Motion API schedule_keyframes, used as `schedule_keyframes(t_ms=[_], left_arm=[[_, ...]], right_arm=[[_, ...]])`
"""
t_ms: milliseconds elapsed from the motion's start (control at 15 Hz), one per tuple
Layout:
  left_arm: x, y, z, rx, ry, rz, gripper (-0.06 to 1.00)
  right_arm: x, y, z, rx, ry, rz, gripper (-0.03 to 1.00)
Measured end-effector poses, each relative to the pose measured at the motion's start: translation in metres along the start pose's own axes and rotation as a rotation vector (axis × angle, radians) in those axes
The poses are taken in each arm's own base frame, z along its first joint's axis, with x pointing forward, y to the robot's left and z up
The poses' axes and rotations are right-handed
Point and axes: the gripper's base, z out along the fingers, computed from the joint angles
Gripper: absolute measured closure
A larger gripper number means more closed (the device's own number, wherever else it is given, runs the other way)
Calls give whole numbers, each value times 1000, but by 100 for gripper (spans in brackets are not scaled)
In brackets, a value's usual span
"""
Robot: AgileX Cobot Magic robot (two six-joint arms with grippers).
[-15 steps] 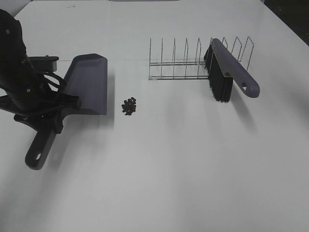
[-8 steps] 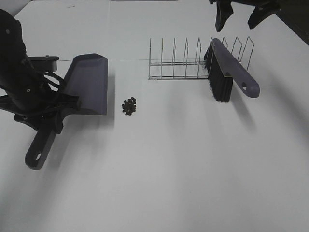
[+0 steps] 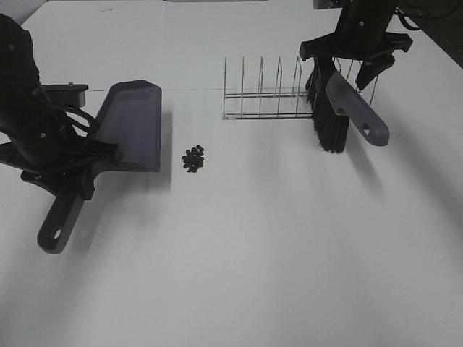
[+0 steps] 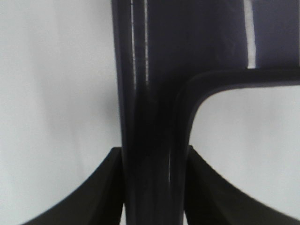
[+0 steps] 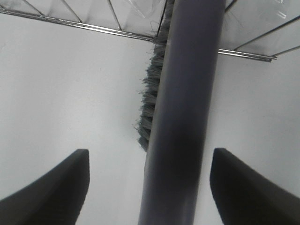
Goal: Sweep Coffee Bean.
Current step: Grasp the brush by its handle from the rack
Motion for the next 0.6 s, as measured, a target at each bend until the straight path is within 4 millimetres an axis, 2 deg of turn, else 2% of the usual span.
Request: schedule_keyframes(t_ms=[67,400,533,600], left_arm=[[0,0,0,1,-5,0,60],[-2,0,0,5,-22,9,60],[-2,-1,0,5,-25,20,60],[-2,-1,0,5,-25,24,60]], right_arm=[[1,1,13,-8,25,3,34],[3,1,38,-6,64,3,36],[5,1,47,0,80,0,44],[4,0,46,2,77,0,53]])
